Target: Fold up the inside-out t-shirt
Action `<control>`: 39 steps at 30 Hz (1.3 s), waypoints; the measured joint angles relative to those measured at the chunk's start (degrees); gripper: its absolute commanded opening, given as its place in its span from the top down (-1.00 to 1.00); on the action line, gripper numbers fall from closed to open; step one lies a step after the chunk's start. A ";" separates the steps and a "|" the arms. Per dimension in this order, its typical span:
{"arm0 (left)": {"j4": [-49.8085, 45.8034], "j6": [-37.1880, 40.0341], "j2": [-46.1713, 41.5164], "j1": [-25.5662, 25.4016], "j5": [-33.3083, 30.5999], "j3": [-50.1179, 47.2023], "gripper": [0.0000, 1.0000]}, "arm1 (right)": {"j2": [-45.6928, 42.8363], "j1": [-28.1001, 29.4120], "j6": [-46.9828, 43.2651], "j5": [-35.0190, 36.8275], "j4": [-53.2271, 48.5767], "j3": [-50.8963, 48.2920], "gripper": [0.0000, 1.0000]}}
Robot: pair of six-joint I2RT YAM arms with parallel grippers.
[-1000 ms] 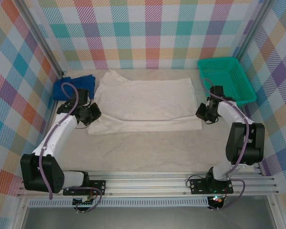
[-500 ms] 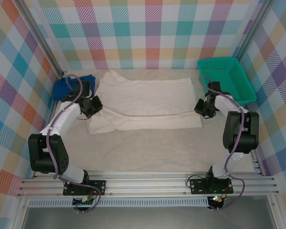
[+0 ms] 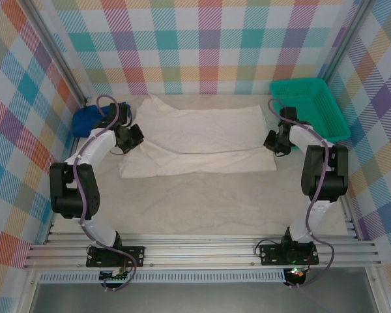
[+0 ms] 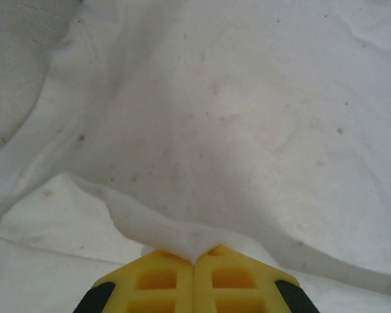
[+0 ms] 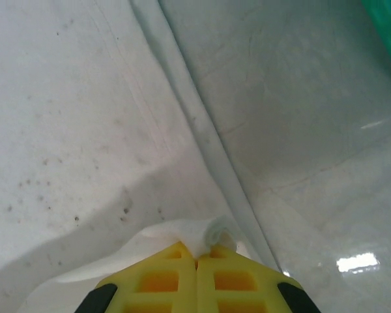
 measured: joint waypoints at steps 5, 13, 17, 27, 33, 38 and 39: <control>1.07 0.00 5.70 0.02 -1.05 3.30 0.93 | 3.13 0.33 -0.33 0.26 0.44 3.98 0.54; 1.62 -0.20 12.04 0.22 -3.13 8.66 0.56 | 4.00 0.61 -2.45 -3.13 2.14 5.01 0.22; 2.45 0.11 12.02 0.39 -5.75 9.38 0.20 | -1.20 2.34 -2.58 -6.40 3.61 -2.16 0.17; 8.22 -1.95 0.26 1.70 -4.61 -5.31 -0.04 | -2.01 9.27 -3.19 -9.18 6.25 -5.38 0.20; 10.71 -4.13 -8.09 0.55 2.03 -15.91 -0.05 | 6.03 8.92 -3.19 -8.81 6.62 1.57 0.22; 12.07 -4.57 -7.87 -4.39 6.27 -16.57 -0.09 | 7.98 8.87 -3.17 -7.82 7.04 5.20 0.23; 12.22 -4.57 -7.23 -5.81 6.93 -16.17 -0.09 | 7.98 8.87 -3.17 -7.72 7.17 5.33 0.23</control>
